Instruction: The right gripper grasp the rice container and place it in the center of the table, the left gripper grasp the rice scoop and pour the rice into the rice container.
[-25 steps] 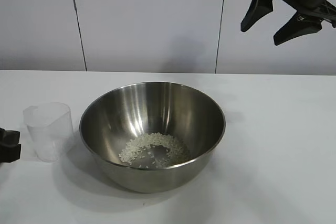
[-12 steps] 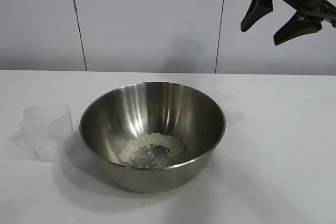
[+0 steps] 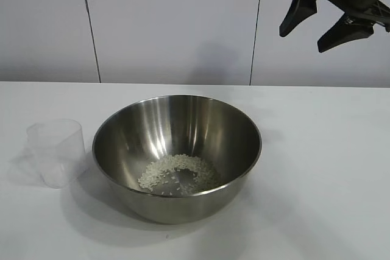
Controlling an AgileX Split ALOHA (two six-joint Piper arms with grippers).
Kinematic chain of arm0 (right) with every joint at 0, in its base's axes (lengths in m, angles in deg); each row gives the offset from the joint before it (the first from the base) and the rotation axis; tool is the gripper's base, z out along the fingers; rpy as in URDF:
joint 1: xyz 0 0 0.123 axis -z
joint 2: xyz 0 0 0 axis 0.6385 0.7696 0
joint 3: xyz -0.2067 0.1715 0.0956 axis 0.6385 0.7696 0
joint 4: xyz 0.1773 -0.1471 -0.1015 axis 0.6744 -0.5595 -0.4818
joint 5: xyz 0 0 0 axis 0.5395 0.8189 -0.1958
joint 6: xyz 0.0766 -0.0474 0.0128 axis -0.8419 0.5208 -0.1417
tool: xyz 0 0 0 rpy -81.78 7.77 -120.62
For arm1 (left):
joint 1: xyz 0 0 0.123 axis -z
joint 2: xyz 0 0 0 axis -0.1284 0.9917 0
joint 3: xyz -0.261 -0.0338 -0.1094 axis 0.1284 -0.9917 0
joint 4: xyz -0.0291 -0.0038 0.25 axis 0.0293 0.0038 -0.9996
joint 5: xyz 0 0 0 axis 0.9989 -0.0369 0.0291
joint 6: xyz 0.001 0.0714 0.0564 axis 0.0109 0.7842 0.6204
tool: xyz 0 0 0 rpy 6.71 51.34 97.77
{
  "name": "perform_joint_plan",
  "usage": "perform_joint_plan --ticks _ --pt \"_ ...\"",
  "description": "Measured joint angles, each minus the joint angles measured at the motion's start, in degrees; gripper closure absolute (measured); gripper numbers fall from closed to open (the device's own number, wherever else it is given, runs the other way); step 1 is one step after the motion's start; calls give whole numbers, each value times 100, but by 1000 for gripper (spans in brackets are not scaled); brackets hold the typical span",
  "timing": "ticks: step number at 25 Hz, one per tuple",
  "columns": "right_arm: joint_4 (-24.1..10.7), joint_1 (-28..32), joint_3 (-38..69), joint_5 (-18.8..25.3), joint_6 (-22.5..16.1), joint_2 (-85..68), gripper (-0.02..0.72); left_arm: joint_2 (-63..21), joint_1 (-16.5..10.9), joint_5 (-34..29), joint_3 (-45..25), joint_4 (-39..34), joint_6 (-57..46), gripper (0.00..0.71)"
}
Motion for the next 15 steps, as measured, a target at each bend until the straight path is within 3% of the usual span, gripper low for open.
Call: perform_joint_plan --ticks 7,11,15 --pt "0 0 0 0 0 0 230 0 0 -6 109 20 -11 296" --pt "0 0 0 0 0 0 230 0 0 -67 585 -245 -11 296" --pt "0 0 0 -13 0 0 230 0 0 -1054 1356 -670 -61 296"
